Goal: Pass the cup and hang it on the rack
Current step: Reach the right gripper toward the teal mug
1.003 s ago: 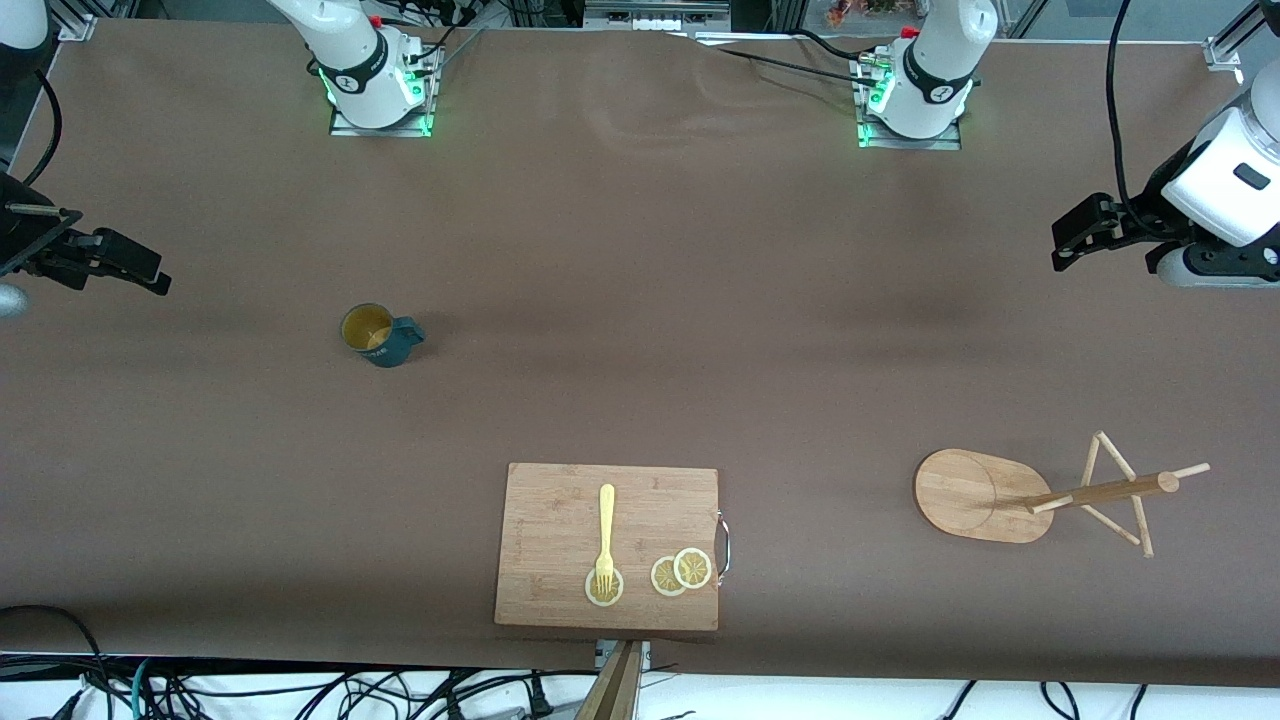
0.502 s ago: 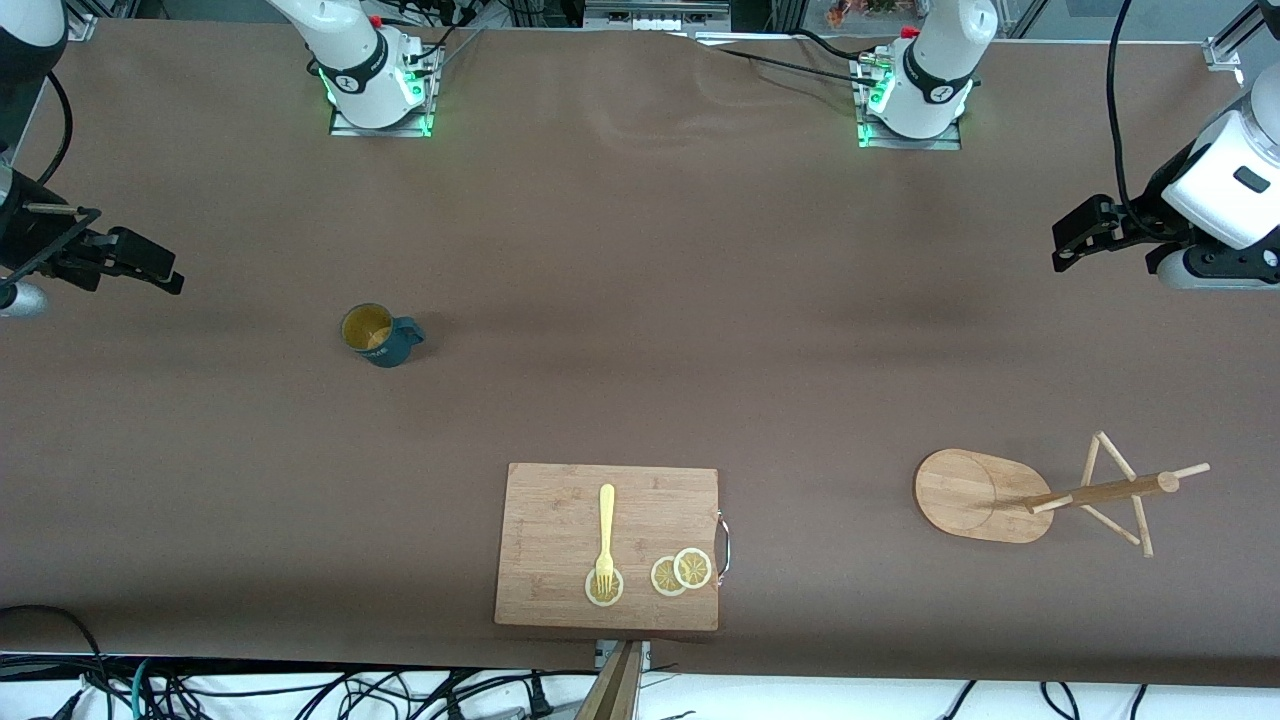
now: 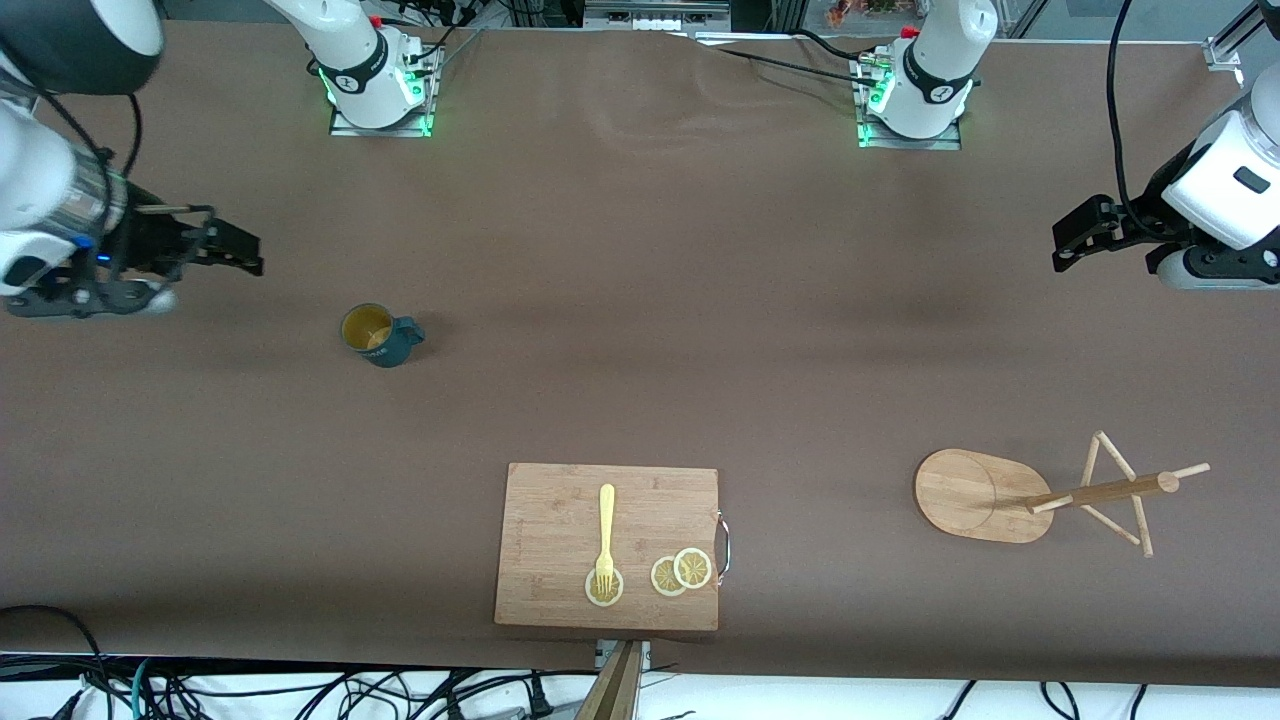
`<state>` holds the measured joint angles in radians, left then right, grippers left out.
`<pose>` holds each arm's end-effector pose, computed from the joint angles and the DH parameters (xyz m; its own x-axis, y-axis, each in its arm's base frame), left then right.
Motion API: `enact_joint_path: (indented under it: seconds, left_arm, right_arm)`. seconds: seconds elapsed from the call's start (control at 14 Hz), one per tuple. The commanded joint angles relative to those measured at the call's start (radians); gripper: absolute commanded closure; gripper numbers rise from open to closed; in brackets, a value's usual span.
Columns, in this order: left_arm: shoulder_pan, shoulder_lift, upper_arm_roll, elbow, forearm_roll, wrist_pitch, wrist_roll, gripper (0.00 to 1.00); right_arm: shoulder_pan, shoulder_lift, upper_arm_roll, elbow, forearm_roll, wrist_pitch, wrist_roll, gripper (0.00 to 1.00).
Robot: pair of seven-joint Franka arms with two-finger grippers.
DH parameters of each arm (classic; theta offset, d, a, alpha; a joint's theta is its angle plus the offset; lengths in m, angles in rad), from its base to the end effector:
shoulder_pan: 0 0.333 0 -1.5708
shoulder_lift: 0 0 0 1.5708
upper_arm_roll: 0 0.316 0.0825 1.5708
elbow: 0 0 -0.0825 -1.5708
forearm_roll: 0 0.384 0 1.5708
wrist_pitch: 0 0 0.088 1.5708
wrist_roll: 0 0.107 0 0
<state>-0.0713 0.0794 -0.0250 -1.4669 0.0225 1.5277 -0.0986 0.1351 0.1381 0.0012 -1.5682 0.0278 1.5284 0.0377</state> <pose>0.5728 -0.0522 0.6248 0.9999 0.0033 -0.0165 0.0029 -0.9997 -0.0222 0.5787 0.0824 0.5437 0.9792 0.0975 -0.1779 0.0953 -0.9952 -0.0210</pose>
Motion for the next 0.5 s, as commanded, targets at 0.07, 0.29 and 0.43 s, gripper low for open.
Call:
enact_joint_path:
  seconds: [0.07, 0.29, 0.43]
  left_arm:
    - [0.004, 0.01, -0.001, 0.022, 0.01, -0.017, 0.01, 0.0]
    - [0.002, 0.01, -0.001, 0.022, 0.01, -0.017, 0.007, 0.0]
    - [0.004, 0.01, 0.0, 0.02, 0.01, -0.017, 0.007, 0.0]
  right_arm:
    - [0.021, 0.012, -0.007, -0.058, -0.025, -0.016, 0.01, 0.0]
    - [0.02, 0.008, -0.013, -0.206, -0.046, 0.187, 0.008, 0.0]
    - [0.02, -0.011, -0.015, -0.358, -0.051, 0.356, 0.008, 0.0]
